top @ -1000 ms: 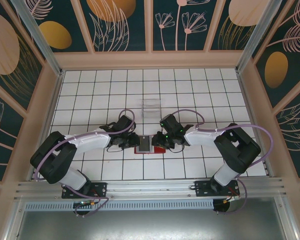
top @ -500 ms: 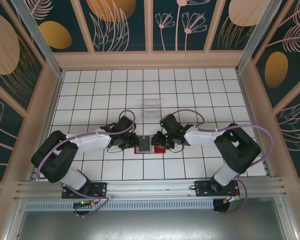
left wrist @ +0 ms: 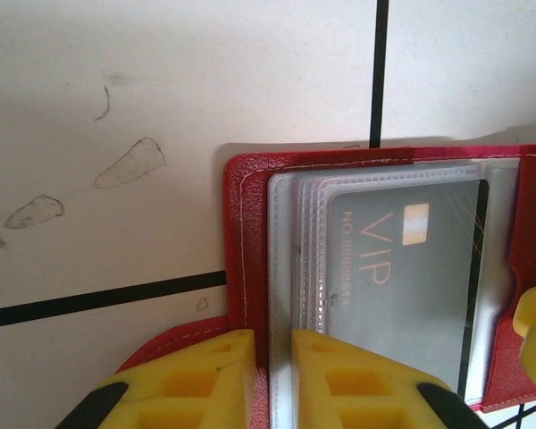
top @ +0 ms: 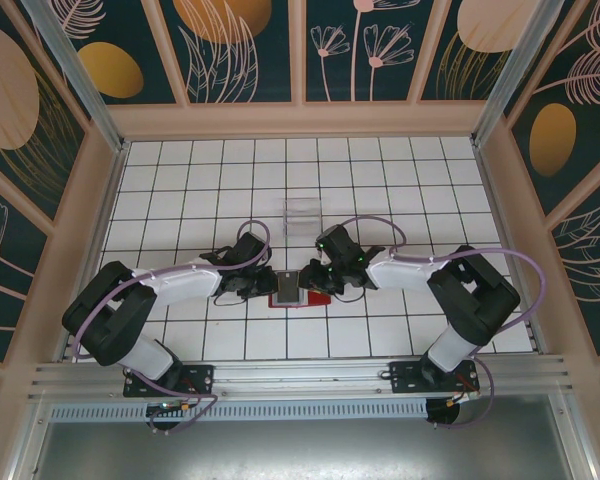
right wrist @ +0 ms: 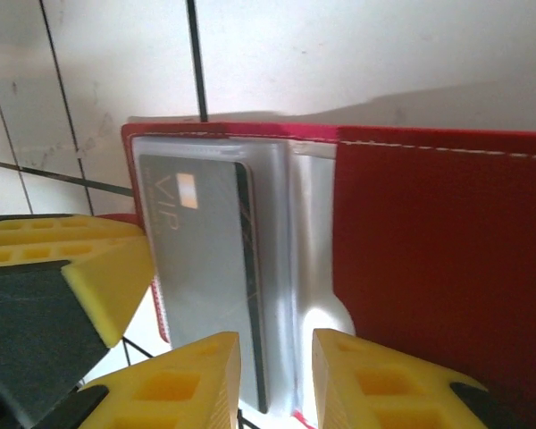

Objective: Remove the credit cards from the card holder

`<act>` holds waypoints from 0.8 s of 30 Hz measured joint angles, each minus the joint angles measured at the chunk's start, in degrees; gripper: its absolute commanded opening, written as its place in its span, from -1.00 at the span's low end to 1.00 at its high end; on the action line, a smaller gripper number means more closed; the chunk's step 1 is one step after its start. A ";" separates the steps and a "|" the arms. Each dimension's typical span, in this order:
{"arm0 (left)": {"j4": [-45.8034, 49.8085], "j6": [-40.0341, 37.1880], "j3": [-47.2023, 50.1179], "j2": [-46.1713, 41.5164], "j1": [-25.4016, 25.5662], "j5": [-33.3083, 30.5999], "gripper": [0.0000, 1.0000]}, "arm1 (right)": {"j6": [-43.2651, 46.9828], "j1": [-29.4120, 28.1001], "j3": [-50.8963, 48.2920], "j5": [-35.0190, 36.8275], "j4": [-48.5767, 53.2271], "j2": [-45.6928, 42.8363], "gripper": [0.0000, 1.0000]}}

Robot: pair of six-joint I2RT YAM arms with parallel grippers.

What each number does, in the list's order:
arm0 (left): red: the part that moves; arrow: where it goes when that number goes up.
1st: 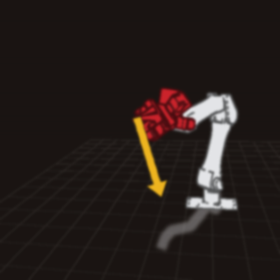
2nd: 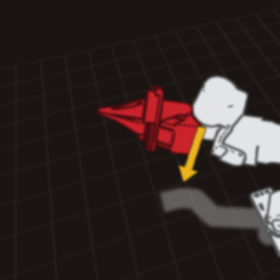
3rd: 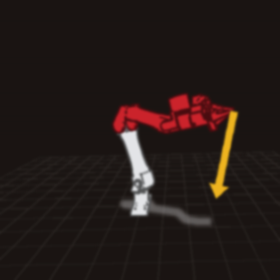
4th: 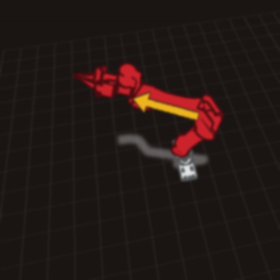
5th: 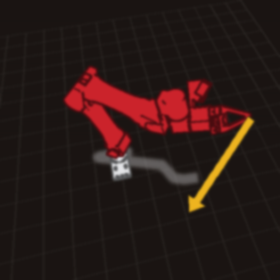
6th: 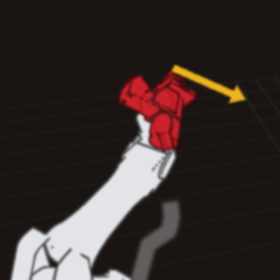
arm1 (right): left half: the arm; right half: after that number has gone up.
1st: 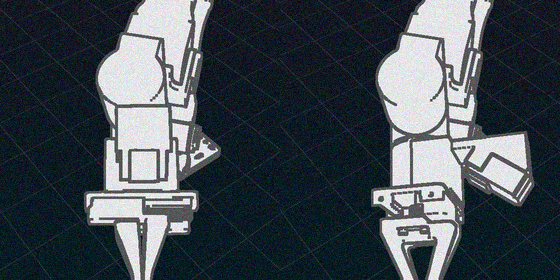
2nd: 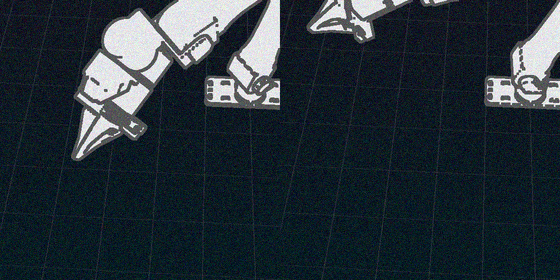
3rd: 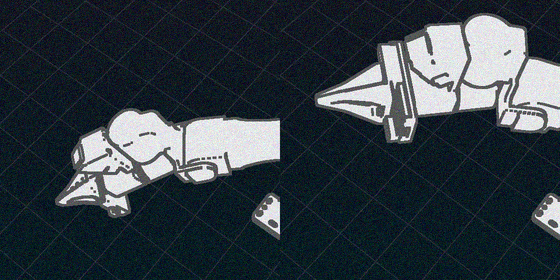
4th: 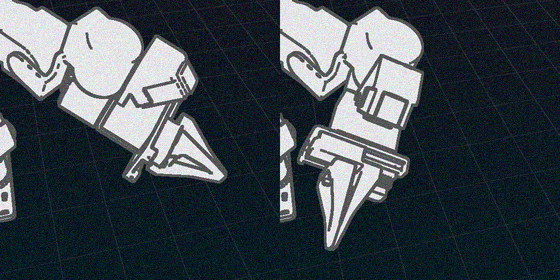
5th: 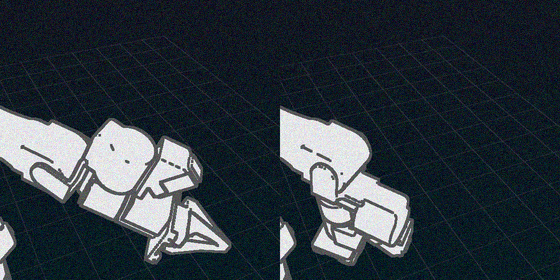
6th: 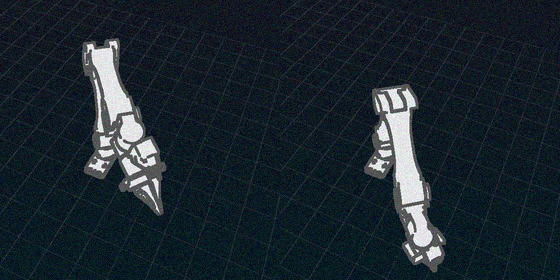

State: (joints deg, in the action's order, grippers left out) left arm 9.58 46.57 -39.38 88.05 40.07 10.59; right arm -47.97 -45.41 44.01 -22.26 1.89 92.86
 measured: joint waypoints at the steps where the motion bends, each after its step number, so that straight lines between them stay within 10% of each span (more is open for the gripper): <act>1: 0.00 0.00 0.00 0.00 0.00 -0.02 -0.62 | -0.17 -0.07 0.02 -0.26 -0.24 0.02 -0.44; 24: -0.04 -0.57 0.00 0.24 -0.02 0.07 -0.63 | -0.33 -0.83 5.03 -1.84 -0.85 4.85 -0.44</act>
State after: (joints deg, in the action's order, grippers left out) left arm 9.54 46.00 -39.38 88.29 40.05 10.66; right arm -48.29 -46.24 49.04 -24.10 1.04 97.71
